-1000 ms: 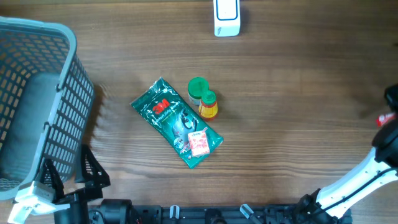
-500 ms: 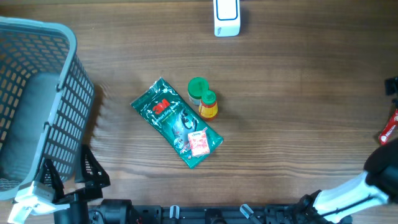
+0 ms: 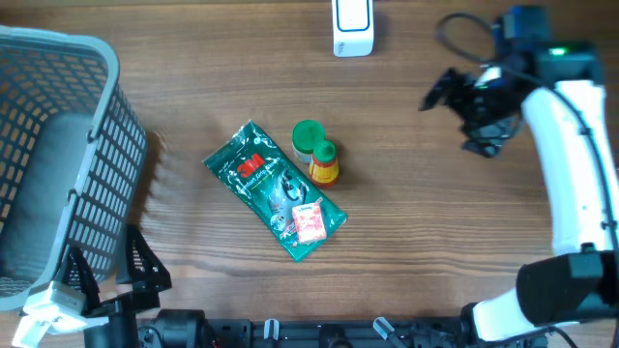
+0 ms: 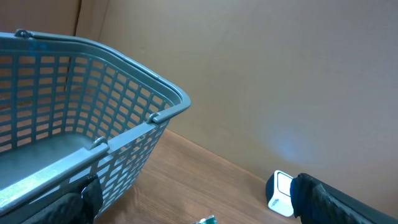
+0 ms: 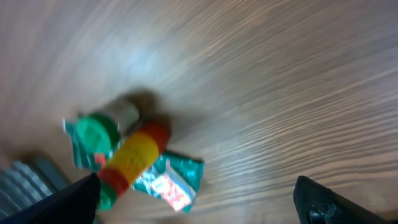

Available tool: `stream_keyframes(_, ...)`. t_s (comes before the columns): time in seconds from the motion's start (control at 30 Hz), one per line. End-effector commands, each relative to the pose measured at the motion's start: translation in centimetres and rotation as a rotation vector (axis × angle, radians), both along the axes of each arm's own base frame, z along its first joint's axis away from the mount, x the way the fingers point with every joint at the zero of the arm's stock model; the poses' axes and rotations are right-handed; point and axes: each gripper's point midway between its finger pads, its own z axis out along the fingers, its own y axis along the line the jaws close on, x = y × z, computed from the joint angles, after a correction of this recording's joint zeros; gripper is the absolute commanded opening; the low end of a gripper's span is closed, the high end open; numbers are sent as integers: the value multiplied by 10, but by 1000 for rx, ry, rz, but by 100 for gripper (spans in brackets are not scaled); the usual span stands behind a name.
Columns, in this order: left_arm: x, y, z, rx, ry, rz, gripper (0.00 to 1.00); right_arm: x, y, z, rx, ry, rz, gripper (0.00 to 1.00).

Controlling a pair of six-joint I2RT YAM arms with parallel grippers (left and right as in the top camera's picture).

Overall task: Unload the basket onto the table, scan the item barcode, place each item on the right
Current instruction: 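Move the right gripper over the red sriracha bottle, then lower the right gripper and close it on the sriracha bottle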

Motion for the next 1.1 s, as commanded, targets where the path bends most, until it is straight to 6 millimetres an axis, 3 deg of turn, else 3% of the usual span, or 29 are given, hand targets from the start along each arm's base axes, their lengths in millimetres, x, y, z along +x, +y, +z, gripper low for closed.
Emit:
stream_keyframes(0.0, -1, 0, 1, -5, -6, 0, 100, -6, 41, 3, -10, -41, 138, 100)
stream_keyframes(0.23, -1, 0, 1, -5, -6, 0, 100, -15, 144, 18, 124, -189, 425, 100)
stream_keyframes(0.3, -1, 0, 1, -5, -6, 0, 100, -9, 159, 19, 53, -269, 463, 100)
stream_keyframes(0.4, -1, 0, 1, -5, -6, 0, 100, -4, 166, 6, -104, -318, 488, 100)
stream_keyframes(0.53, -1, 0, 1, -5, -6, 0, 100, 3, 179, -33, -181, -256, 449, 98)
stream_keyframes(0.63, -1, 0, 1, -4, -6, 0, 100, 11, 188, -64, -189, -212, 455, 90)
stream_keyframes(0.67, -1, 0, 0, -5, -5, 0, 100, 10, 188, -73, -192, -183, 460, 82)
stream_keyframes(0.77, -1, 0, 1, -4, -6, 0, 100, 7, 185, -80, -202, -148, 432, 63)
stream_keyframes(0.97, -1, 0, 1, -5, -6, 0, 100, -12, 171, -86, -239, -48, 402, 60)
stream_keyframes(1.07, -1, 0, 1, -4, -6, 0, 100, -12, 171, -86, -238, -48, 402, 38)
